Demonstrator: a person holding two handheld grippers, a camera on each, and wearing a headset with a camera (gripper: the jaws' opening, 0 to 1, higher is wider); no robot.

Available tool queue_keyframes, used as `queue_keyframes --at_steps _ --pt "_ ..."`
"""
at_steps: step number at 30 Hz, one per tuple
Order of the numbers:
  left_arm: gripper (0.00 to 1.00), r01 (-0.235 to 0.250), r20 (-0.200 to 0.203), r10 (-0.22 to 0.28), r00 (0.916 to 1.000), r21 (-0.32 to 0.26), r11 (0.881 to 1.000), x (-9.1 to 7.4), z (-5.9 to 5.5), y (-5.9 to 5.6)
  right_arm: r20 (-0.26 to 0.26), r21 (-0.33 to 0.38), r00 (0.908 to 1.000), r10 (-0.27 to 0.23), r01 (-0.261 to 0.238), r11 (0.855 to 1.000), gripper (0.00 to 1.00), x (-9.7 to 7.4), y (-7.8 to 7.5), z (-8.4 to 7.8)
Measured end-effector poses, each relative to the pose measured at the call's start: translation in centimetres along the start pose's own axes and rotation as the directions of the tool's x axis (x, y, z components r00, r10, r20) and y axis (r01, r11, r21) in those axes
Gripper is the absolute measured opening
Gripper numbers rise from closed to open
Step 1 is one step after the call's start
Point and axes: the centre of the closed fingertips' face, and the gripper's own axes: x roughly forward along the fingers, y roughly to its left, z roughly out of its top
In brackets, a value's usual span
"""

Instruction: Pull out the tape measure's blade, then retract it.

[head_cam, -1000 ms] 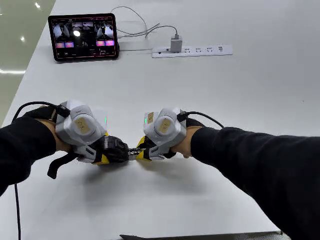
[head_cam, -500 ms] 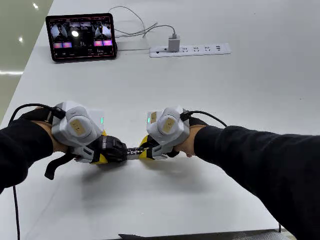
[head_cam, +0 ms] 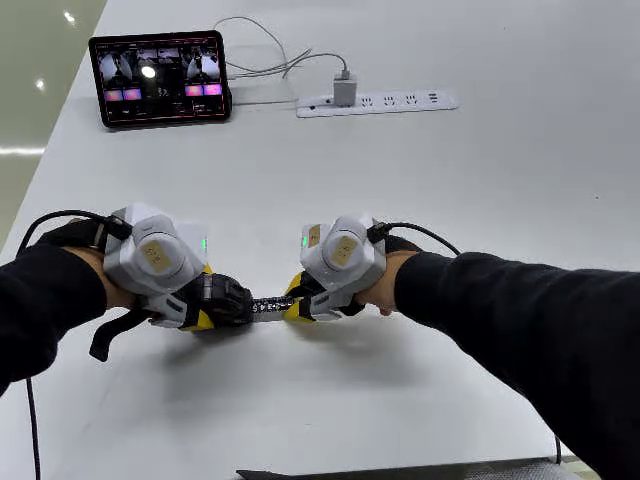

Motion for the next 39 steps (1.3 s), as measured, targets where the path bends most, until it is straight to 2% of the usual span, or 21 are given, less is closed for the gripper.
queue_keyframes --at_steps 4,13,24,28,39 --pt "0.31 0.0 0.03 0.001 0.9996 -0.023 1.0 -0.1 0.0 0.0 0.002 0.008 1.0 -0.005 0.005 1.0 0.09 -0.2 -0.2 -0.2" --pt "0.31 0.009 0.023 -0.009 0.9997 -0.001 1.0 0.0 0.0 -0.1 -0.007 0.003 1.0 -0.007 0.007 1.0 0.09 -0.7 -0.1 -0.9" --pt "0.31 0.011 0.008 -0.011 0.9999 -0.001 1.0 0.1 0.0 0.0 -0.007 0.012 0.9999 -0.012 0.012 1.0 0.09 -1.0 -0.1 -1.3" --pt "0.3 0.012 0.01 -0.012 0.9999 0.002 1.0 0.1 0.0 0.0 -0.011 -0.006 0.9999 -0.011 0.011 1.0 0.09 -1.1 0.0 -1.5" --pt "0.31 0.007 0.013 -0.007 0.9999 0.001 1.0 0.1 0.0 0.1 -0.015 0.001 0.9998 -0.015 0.015 1.0 0.09 -1.6 0.0 -2.1"
